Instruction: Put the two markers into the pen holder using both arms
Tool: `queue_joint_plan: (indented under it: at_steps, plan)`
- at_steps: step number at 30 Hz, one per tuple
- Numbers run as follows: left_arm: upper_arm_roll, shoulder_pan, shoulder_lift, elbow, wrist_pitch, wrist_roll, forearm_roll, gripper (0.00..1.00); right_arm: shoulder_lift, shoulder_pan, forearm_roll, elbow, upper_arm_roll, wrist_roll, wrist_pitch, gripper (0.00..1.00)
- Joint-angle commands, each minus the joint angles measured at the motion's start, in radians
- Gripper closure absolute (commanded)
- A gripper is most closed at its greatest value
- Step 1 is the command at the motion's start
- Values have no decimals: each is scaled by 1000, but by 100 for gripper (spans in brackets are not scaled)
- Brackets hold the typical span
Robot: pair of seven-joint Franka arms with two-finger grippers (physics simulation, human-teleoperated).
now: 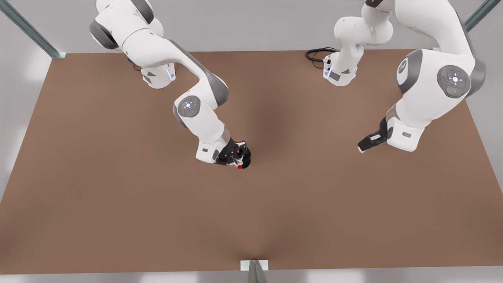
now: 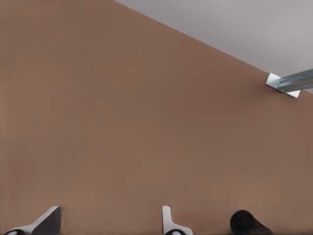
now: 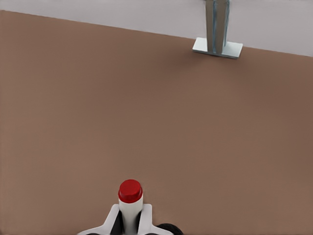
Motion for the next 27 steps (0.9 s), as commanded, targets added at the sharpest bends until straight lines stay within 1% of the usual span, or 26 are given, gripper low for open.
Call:
queue_joint_plan:
  at_steps: [1, 4, 5, 10, 14, 16, 22, 23, 24, 26, 27]
  plan:
    - [-18, -7, 19, 2, -89, 584, 87, 0, -21, -7, -9, -12, 12, 238, 5, 75]
    - [-18, -9, 39, 1, -83, 552, 83, 0, -80, -10, -10, -96, 13, 238, -1, 75]
    - [-18, -9, 42, 1, -83, 552, 81, 0, -81, -7, -10, -99, 13, 240, -12, 75]
    - [-18, -9, 46, 1, -82, 552, 77, 0, -35, 9, -13, -99, 16, 256, 51, 75]
    - [-18, -6, 49, 1, -80, 552, 75, 0, -35, 9, -17, -156, 18, 253, 67, 73]
    - [-18, -7, 51, 1, -79, 551, 74, 0, -38, 7, -18, -216, 18, 252, 137, 73]
    - [-20, -7, 51, 1, -79, 546, 69, 0, -20, 23, -23, -245, 18, 253, 234, 73]
    - [-20, -7, 49, 1, -79, 546, 67, 0, -20, 21, -46, -248, 18, 253, 234, 73]
    - [-20, -9, 51, 1, -79, 546, 67, 0, -23, 17, -118, -248, 18, 255, 232, 73]
    - [-20, -9, 49, -1, -79, 546, 67, 0, -29, 9, -285, -247, 13, 403, 301, 73]
    - [-20, -9, 51, 1, -79, 546, 67, 0, -27, 9, -328, -248, 13, 440, 333, 73]
